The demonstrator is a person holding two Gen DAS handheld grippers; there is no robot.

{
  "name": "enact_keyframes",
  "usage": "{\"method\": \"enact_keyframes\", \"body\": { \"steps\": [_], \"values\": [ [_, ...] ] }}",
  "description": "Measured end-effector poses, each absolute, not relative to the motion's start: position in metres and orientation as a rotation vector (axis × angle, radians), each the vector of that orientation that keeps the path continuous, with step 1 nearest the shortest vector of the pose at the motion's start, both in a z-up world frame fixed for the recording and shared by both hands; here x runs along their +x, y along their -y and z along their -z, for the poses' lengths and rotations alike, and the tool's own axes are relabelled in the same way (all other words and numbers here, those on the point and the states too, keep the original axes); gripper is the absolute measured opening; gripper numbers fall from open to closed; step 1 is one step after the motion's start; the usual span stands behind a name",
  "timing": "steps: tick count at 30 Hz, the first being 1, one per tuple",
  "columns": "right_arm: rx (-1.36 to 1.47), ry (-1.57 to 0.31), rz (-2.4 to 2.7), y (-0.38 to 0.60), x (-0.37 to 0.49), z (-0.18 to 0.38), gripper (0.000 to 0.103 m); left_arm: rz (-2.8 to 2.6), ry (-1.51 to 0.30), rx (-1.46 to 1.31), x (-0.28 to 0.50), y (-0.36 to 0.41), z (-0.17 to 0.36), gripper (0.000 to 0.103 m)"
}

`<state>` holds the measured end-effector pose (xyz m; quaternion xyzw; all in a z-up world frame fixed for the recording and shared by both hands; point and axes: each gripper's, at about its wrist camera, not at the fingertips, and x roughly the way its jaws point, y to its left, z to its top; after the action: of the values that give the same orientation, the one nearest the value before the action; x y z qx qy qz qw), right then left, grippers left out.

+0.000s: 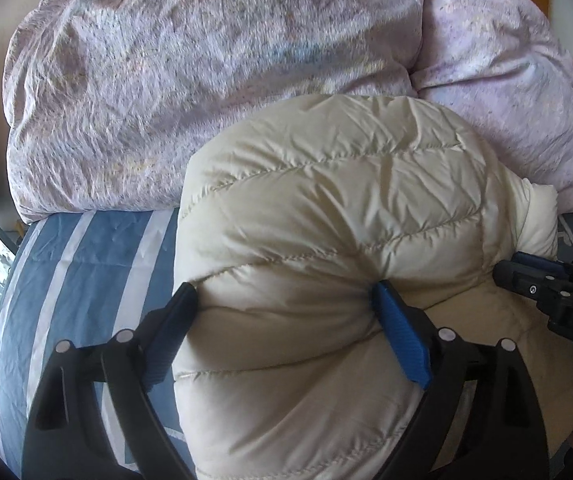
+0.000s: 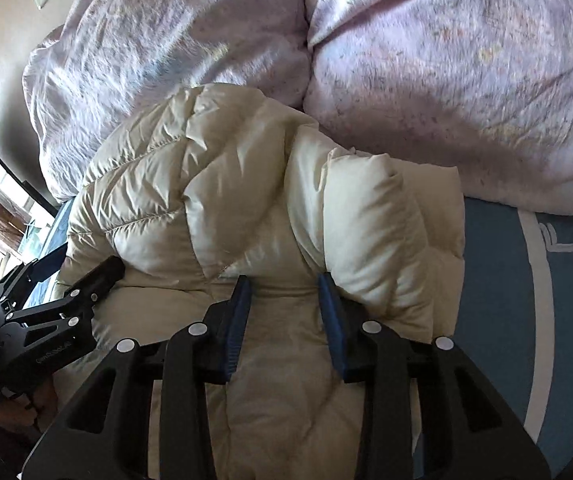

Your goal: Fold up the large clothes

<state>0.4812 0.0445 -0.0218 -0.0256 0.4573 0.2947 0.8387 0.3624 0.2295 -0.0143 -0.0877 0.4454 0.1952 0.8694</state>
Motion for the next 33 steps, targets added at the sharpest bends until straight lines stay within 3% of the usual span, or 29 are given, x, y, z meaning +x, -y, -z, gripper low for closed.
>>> {"method": "enact_keyframes", "body": {
  "steps": [23, 33],
  "values": [
    [-0.018, -0.913, -0.633, -0.04, 0.486, 0.06, 0.036, -0.421, -0.952, -0.202, 0.374, -0.245, 0.059, 0.101],
    [0.083, -0.824, -0.608, -0.017, 0.49, 0.025, 0.036, -0.421, -0.955, -0.196, 0.376, -0.245, 0.059, 0.101]
  ]
}}
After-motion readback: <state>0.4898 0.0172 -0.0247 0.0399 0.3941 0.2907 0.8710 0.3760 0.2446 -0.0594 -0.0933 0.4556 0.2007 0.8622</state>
